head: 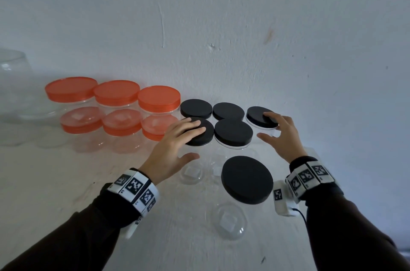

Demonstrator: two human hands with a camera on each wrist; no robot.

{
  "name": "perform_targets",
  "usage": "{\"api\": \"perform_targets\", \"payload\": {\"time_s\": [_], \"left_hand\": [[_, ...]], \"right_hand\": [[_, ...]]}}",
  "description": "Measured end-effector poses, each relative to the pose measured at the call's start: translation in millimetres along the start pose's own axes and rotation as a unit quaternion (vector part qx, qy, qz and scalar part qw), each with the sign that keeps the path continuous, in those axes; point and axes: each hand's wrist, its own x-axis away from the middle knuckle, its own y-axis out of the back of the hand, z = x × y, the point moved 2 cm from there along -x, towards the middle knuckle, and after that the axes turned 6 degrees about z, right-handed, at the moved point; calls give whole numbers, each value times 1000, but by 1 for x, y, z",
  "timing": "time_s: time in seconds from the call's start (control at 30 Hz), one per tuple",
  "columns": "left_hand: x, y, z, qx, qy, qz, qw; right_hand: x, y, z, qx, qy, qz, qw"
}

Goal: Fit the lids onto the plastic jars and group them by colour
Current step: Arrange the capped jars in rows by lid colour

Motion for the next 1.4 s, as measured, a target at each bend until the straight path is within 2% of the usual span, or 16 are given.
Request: {"api": "perform_targets", "payload": {"time_s": [0.47, 1.4], "left_hand": [[1, 0, 0, 4, 15, 16, 1000], [1, 0, -2, 8, 20, 12, 1000]], "right_hand": [[-11, -8, -1, 1, 17, -7, 1000], [-12, -1, 0, 39, 14, 36, 999]]}}
